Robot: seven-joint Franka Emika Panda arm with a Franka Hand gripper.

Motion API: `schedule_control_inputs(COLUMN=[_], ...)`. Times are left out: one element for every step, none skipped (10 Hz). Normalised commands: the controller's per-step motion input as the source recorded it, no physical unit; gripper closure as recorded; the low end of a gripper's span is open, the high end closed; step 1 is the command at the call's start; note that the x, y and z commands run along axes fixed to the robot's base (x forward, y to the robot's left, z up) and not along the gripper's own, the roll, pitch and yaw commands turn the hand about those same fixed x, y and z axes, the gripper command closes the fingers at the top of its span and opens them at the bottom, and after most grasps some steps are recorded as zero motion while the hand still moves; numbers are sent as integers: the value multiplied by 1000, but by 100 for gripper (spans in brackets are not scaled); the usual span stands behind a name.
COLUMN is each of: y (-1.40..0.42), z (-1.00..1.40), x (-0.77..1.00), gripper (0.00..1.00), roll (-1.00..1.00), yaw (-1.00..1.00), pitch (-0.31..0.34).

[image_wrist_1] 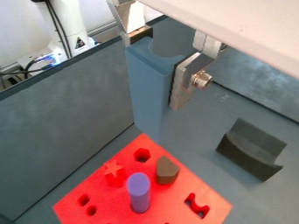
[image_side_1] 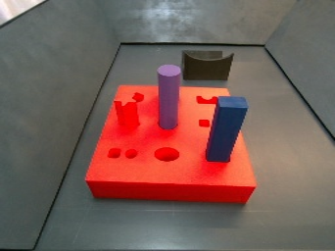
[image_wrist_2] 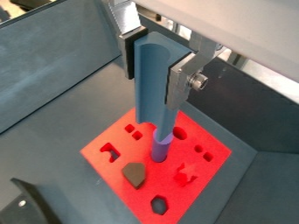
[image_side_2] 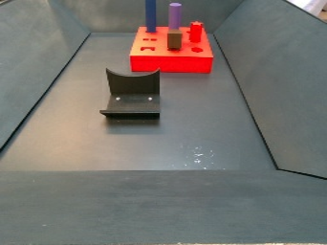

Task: Pick up the arch object. Move up. Place the arch object on the fixture. Regrasp the arch object. Move to above the board. Insert the arch object.
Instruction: Insert the arch object.

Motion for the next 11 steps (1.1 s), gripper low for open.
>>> schedule_control_inputs(y=[-14, 0, 0, 143, 254, 280, 303, 334, 229, 154, 63], z=[0, -97, -314, -640, -577, -494, -469, -460, -557, -583, -643], x=[37, 23, 240, 1000, 1000, 1000, 1000, 1000, 1000, 1000, 920], gripper=[100, 100, 100, 100, 100, 100, 100, 100, 100, 100, 100], roll=[30, -56, -141, -69, -29, -56, -43, -30, -9, 0, 1], yaw=[0, 0, -83, 0, 11, 17, 29, 66, 51, 40, 14], pitch=[1, 0, 0, 19, 0, 10, 14, 31, 4, 0, -26])
